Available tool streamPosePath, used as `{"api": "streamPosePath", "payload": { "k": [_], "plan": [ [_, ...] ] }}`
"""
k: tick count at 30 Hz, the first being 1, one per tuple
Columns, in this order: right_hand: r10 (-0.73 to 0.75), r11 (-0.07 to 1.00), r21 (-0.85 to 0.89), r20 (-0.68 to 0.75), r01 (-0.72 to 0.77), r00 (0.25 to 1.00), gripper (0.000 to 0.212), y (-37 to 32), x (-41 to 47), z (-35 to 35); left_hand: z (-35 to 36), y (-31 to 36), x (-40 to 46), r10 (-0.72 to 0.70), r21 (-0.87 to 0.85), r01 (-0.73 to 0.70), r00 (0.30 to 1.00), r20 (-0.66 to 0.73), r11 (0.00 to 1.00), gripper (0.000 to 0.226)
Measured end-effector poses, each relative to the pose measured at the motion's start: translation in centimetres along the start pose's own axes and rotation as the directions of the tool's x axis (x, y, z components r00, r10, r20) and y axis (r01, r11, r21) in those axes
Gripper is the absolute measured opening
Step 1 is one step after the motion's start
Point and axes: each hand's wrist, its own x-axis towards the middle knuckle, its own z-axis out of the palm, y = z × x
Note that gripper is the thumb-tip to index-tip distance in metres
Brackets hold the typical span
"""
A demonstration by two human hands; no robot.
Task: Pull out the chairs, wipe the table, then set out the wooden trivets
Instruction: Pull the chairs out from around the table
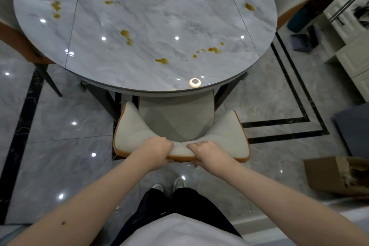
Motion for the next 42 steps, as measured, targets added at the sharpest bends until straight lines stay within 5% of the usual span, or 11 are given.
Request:
{"api": "streamPosePath", "payload": {
  "k": [12, 31, 42],
  "plan": [
    [-0.086, 0.996, -0.011, -0.013, 0.085, 0.996, 0.030, 0.9, -0.9, 0.2, -0.5, 1.6, -0.2, -0.031, 0.033, 0.029, 0.997, 0.069, 0.999, 0.037],
    [-0.191, 0.977, -0.093, 0.006, 0.191, 0.982, 0.037, 2.0, -1.4, -0.2, 0.1, 3.3, -1.3, -0.053, -0.004, 0.053, 0.998, -0.027, 0.999, 0.036],
    [-0.125, 0.987, -0.099, 0.012, 0.125, 0.992, 0.037, 1.6, -1.0, 0.0, -0.8, 2.8, -1.6, 0.016, 0.026, -0.015, 1.000, -0.021, 1.000, 0.041]
  ]
}}
